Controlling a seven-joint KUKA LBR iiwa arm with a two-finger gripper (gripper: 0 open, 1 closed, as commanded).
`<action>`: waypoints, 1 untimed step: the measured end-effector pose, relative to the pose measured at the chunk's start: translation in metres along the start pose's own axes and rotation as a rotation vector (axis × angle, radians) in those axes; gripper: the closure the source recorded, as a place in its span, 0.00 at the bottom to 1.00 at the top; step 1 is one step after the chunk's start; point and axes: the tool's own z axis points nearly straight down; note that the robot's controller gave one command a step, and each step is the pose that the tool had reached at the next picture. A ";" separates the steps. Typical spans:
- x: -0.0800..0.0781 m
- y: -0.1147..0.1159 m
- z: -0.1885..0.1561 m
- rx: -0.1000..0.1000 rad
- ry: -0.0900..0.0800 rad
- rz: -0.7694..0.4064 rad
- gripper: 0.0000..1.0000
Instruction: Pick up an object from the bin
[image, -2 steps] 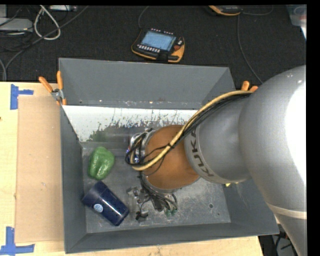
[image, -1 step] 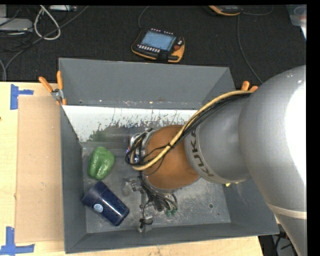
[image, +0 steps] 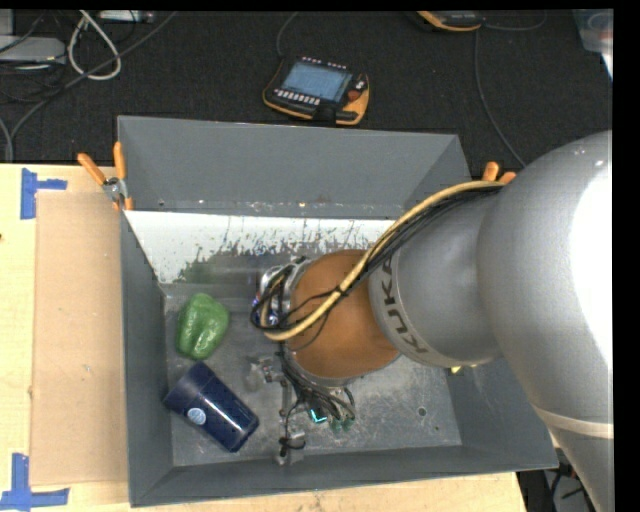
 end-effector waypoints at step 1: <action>0.000 0.000 0.000 0.000 0.000 0.000 0.00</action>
Offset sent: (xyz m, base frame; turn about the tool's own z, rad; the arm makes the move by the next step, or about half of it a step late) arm -0.0094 -0.0386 0.0288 0.0637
